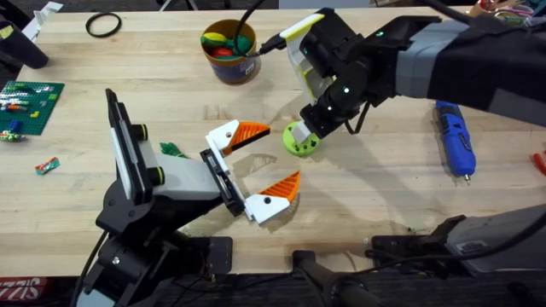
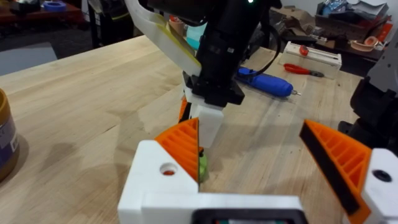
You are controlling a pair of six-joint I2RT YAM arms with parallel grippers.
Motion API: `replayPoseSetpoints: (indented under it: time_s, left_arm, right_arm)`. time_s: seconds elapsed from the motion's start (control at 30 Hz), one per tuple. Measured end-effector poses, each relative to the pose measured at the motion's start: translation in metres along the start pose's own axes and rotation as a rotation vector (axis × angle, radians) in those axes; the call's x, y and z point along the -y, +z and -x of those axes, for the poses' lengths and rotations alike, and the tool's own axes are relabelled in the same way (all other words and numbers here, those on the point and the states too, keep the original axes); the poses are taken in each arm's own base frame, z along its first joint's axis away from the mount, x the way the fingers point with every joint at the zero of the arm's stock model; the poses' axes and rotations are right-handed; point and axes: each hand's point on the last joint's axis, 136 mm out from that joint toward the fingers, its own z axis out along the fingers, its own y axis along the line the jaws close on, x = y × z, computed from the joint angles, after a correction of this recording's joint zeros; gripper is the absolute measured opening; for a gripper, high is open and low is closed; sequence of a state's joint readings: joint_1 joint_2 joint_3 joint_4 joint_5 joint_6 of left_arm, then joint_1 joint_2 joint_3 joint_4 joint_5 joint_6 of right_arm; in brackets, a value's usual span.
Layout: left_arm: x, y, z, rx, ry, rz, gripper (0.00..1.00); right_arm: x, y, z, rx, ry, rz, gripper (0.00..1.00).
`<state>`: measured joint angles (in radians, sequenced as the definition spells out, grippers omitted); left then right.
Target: Pick up the gripper from the table and insert it into the empty holder that is missing its gripper. Then pick up a screw, insert it into the mounting hole, and use the screwdriver to tighten it. Finally, clean up the table by picking up the vegetable and placing it into the bucket.
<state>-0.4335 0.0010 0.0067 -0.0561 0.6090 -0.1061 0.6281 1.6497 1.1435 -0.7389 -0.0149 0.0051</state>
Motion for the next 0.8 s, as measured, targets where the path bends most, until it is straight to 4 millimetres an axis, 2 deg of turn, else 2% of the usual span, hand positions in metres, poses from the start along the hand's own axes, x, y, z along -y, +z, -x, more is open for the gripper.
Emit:
replayPoseSetpoints:
  time_s: [0.23,0.47,0.53,0.6,0.8]
  left_arm:
    - [-0.001,0.000,0.000,0.001,0.000,0.004,0.989]
    - [-0.001,0.000,0.000,0.001,0.000,0.008,0.989]
    - [-0.002,0.000,0.000,0.002,0.000,0.010,0.989]
    - [-0.002,0.000,0.000,0.002,0.000,0.012,0.989]
    - [-0.004,0.000,0.001,0.003,0.000,0.023,0.989]
  right_arm:
    - [-0.008,-0.005,-0.009,-0.028,0.015,0.043,0.523]
    - [-0.014,-0.052,-0.010,0.072,-0.001,0.020,0.523]
    - [-0.019,-0.057,-0.007,0.106,-0.020,0.016,0.523]
    - [-0.024,-0.051,-0.006,0.118,-0.039,0.016,0.523]
    - [-0.029,-0.010,-0.024,0.034,-0.063,0.007,0.523]
